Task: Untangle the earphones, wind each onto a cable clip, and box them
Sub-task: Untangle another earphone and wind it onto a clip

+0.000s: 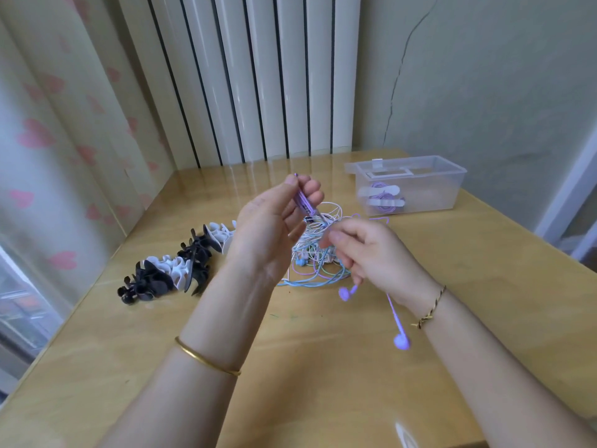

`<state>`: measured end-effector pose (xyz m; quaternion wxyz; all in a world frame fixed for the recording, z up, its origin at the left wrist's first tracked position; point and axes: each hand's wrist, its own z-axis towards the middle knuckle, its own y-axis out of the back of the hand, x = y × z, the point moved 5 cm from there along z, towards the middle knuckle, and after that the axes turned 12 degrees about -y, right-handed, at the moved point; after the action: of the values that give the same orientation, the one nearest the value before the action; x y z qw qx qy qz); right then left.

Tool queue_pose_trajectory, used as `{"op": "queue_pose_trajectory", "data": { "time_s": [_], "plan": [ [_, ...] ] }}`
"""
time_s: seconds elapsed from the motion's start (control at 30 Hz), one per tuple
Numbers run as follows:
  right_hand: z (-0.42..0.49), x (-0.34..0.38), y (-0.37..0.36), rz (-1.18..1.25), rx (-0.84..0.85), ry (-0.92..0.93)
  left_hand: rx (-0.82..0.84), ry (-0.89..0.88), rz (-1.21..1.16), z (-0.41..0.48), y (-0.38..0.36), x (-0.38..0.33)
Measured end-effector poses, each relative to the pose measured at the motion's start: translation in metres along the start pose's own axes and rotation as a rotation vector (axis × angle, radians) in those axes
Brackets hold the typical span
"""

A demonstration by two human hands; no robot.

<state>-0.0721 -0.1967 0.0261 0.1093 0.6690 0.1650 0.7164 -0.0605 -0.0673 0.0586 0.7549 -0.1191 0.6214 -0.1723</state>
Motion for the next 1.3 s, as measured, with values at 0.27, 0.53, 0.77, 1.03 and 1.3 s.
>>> {"op": "queue_pose_trajectory", "data": {
  "time_s": [0.27,0.53,0.77,1.03,1.3],
  "plan": [
    [-0.019,0.021,0.001,-0.161,0.122,-0.055,-0.020,-0.594,0.937,0.001,0.006,-0.006],
    [-0.002,0.036,0.038,-0.224,-0.072,0.073,0.297,-0.453,1.096,-0.004,-0.007,-0.001],
    [0.006,0.002,0.042,0.118,0.033,-0.110,0.197,-0.530,1.031,0.000,0.001,-0.018],
    [0.007,-0.002,0.018,0.227,0.078,-0.084,0.230,-0.358,0.806,0.004,0.003,-0.020],
    [0.005,0.001,0.001,0.422,0.248,-0.080,0.181,-0.312,0.702,0.007,0.004,-0.017]
  ]
}}
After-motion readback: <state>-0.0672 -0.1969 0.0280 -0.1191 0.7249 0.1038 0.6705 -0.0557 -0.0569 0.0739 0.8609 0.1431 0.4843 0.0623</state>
